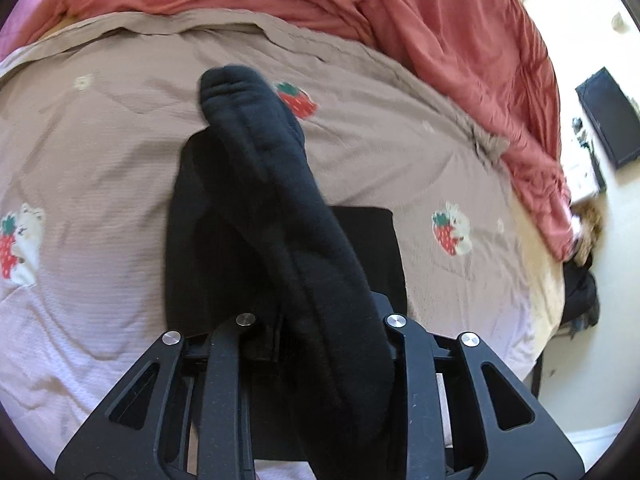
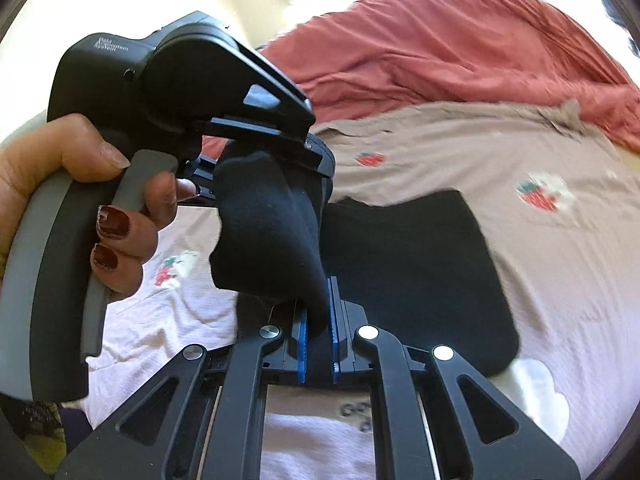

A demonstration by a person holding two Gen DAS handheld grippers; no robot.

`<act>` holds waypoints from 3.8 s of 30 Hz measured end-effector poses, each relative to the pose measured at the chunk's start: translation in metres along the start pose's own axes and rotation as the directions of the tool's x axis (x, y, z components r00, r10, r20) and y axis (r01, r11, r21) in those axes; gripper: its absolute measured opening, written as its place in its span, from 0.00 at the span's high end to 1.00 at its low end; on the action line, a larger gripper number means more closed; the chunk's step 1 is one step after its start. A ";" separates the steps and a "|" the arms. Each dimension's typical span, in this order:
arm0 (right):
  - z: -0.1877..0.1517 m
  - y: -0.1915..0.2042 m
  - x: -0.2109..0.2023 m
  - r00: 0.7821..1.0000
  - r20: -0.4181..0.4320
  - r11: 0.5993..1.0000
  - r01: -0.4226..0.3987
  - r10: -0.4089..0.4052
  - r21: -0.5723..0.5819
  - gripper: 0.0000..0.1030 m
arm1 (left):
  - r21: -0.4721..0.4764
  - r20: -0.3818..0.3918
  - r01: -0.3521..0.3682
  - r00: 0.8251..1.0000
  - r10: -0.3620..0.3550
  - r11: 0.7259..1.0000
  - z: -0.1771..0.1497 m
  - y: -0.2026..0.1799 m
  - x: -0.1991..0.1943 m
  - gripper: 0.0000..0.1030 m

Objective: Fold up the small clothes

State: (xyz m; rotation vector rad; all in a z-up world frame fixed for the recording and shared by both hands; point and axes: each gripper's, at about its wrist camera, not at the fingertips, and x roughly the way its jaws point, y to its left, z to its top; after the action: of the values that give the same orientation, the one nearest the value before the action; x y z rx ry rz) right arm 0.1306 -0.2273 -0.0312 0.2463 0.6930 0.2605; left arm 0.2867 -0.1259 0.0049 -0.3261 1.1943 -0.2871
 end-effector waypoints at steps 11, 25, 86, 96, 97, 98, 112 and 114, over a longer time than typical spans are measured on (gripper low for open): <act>-0.013 -0.058 0.005 0.998 -0.057 0.967 0.044 -0.030 0.252 0.93 | -0.019 0.006 0.128 0.992 -0.128 0.992 -0.006 -0.033 0.016 0.36; -0.019 -0.107 -0.017 0.995 -0.070 0.873 -0.028 0.071 0.486 0.86 | 0.036 0.159 -0.096 0.983 0.090 0.995 -0.051 0.023 -0.035 0.36; 0.022 -0.152 0.037 0.944 -0.328 0.974 0.091 -0.018 0.208 0.83 | 0.212 0.142 -0.263 0.961 0.237 0.941 -0.095 0.004 0.016 0.25; 0.033 -0.138 0.026 0.959 -0.255 0.978 -0.073 0.123 0.197 0.67 | 0.217 0.152 -0.278 0.957 0.248 0.936 -0.099 0.008 0.014 0.23; 0.033 -0.135 0.027 0.955 -0.260 0.977 -0.094 0.143 0.192 0.64 | 0.215 0.151 -0.279 0.956 0.250 0.936 -0.099 0.010 0.014 0.22; 0.032 -0.131 0.028 0.950 -0.268 0.977 -0.108 0.157 0.186 0.59 | 0.213 0.151 -0.279 0.956 0.251 0.936 -0.099 0.011 0.013 0.22; 0.015 -0.119 0.048 0.872 -0.355 0.920 -0.225 0.337 0.320 0.85 | 0.199 0.152 -0.309 0.947 0.282 0.930 -0.103 0.038 0.003 0.18; 0.013 -0.120 0.049 0.858 -0.345 0.894 -0.247 0.381 0.374 0.85 | 0.179 0.150 -0.302 0.949 0.277 0.936 -0.104 0.049 -0.001 0.18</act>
State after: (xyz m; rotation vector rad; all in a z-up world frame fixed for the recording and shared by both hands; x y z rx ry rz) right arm 0.1941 -0.3261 -0.0879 0.6330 1.1181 0.5303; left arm 0.1911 -0.0907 -0.0476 0.0111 1.0653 -0.1256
